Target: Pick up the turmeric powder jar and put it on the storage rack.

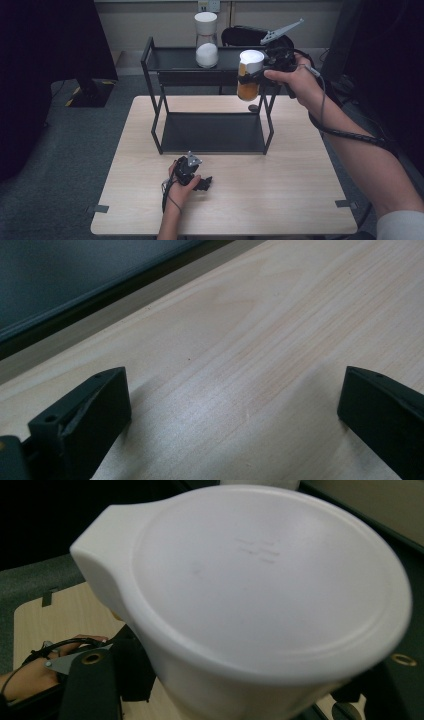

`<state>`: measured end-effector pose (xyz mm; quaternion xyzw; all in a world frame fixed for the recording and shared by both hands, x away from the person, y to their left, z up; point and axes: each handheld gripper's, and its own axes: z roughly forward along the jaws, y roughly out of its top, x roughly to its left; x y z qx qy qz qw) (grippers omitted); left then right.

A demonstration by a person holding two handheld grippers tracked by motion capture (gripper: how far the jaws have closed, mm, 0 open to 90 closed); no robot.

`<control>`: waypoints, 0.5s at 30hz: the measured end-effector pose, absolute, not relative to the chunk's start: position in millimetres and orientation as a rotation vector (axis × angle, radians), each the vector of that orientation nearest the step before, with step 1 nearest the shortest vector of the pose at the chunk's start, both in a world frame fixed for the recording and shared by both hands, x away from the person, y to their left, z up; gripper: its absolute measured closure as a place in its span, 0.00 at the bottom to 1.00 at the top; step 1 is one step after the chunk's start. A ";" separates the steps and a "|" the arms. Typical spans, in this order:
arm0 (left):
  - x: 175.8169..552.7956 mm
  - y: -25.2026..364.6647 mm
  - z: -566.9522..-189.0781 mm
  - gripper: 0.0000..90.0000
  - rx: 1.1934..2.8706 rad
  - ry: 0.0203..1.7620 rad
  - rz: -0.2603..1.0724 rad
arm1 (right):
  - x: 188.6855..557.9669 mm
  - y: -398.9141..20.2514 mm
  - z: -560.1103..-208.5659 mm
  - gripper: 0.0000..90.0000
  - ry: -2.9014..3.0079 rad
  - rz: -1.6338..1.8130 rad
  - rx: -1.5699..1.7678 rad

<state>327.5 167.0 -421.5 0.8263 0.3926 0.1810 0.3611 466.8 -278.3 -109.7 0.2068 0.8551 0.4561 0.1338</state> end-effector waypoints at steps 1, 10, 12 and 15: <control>327.5 167.0 -421.4 0.00 2.129 1.011 0.466 | 467.3 -278.2 -107.8 0.34 2.480 1.327 0.598; 327.4 166.9 -421.4 0.00 2.129 1.012 0.467 | 468.5 -273.7 -85.9 0.34 2.469 1.327 0.594; 327.5 167.0 -421.4 0.00 2.129 1.011 0.466 | 469.3 -272.9 -81.4 0.34 2.470 1.330 0.595; 327.4 166.8 -421.4 0.00 2.130 1.012 0.467 | 470.1 -270.4 -74.6 0.34 2.470 1.327 0.599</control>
